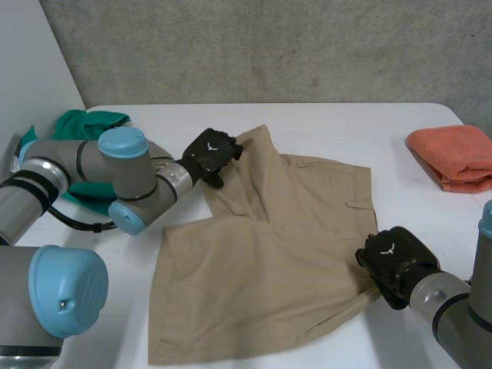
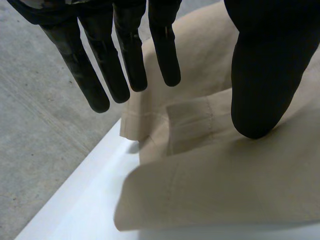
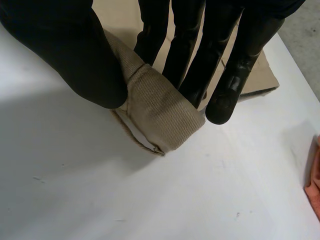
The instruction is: Fold the laundry.
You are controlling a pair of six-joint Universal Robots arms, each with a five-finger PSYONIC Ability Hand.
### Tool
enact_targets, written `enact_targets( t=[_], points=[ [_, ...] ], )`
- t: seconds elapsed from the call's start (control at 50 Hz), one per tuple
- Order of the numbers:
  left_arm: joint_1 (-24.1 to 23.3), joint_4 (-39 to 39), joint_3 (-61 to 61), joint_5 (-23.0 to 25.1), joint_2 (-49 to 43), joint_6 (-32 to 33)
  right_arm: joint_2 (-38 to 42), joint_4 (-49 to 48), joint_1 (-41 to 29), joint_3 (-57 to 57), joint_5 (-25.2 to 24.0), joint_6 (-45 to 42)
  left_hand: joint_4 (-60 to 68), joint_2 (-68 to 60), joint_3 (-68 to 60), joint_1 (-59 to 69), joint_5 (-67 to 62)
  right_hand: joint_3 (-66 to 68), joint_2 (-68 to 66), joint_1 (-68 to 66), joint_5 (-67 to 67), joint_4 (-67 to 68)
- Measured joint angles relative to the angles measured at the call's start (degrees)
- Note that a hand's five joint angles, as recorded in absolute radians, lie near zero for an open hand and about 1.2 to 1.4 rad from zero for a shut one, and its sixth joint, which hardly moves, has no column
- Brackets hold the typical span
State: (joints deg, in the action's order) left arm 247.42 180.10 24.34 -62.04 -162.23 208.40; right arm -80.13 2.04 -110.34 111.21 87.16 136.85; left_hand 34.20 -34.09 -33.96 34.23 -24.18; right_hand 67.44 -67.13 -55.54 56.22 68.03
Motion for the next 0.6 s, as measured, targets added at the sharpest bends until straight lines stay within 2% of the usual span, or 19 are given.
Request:
enact_targets(
  t=[0.1,0.12,0.18,0.2,0.24,0.26,0.28,0.46,0.5,0.6],
  points=[
    [0.0,-1.0,-2.0,0.1,-2.1,0.0,0.0,-0.5,0.7,0.1,0.0,0.0,3.2,-3.3,-3.3,3.6,-3.1,0.0,0.0,0.0,0.0,0.0],
    [0.0,-1.2,-2.3,0.1,-2.5,0.0,0.0,-0.6,0.8,0.2,0.0,0.0,10.5,-10.9,-10.7,11.6,-10.1,0.0,0.0,0.0,0.0,0.0],
    [0.0,-1.3,-2.5,0.0,-2.8,0.0,0.0,-0.7,1.0,0.2,-0.1,0.0,10.5,-10.9,-10.7,11.6,-10.1,0.0,0.0,0.0,0.0,0.0],
    [0.0,-1.3,-2.7,0.0,-3.3,0.0,0.0,-0.8,1.1,0.3,-0.1,0.0,17.0,-17.3,-17.2,17.5,-16.5,0.0,0.0,0.0,0.0,0.0],
    [0.0,-1.3,-2.7,-0.2,-3.5,0.0,0.0,-0.8,1.1,0.5,-0.1,0.0,19.3,-19.8,-19.4,19.9,-18.7,0.0,0.0,0.0,0.0,0.0],
    [0.0,-1.3,-2.7,-0.4,-3.6,0.0,0.0,-0.8,1.1,0.5,-0.1,0.0,29.4,-29.5,-29.4,30.3,-28.8,0.0,0.0,0.0,0.0,0.0],
    [0.0,-1.3,-2.6,-0.5,-3.6,0.0,0.0,-0.8,1.1,0.5,-0.1,0.0,32.7,-32.9,-32.7,31.9,-31.8,0.0,0.0,0.0,0.0,0.0],
    [-0.1,-1.2,-0.6,-4.4,-2.4,0.7,0.0,-0.9,1.2,0.6,-0.1,0.0,34.3,-34.4,-34.1,31.9,-32.3,0.0,0.0,0.0,0.0,0.0],
    [-0.1,-1.0,2.8,-6.8,-0.1,2.1,0.0,-0.9,1.2,0.6,-0.1,0.0,34.3,-34.4,-34.1,31.9,-32.3,0.0,0.0,0.0,0.0,0.0],
    [-0.1,0.1,10.0,-8.4,5.3,5.5,0.0,-1.0,1.2,0.6,-0.1,0.0,34.3,-34.4,-34.1,31.9,-32.3,0.0,0.0,0.0,0.0,0.0]
  ],
)
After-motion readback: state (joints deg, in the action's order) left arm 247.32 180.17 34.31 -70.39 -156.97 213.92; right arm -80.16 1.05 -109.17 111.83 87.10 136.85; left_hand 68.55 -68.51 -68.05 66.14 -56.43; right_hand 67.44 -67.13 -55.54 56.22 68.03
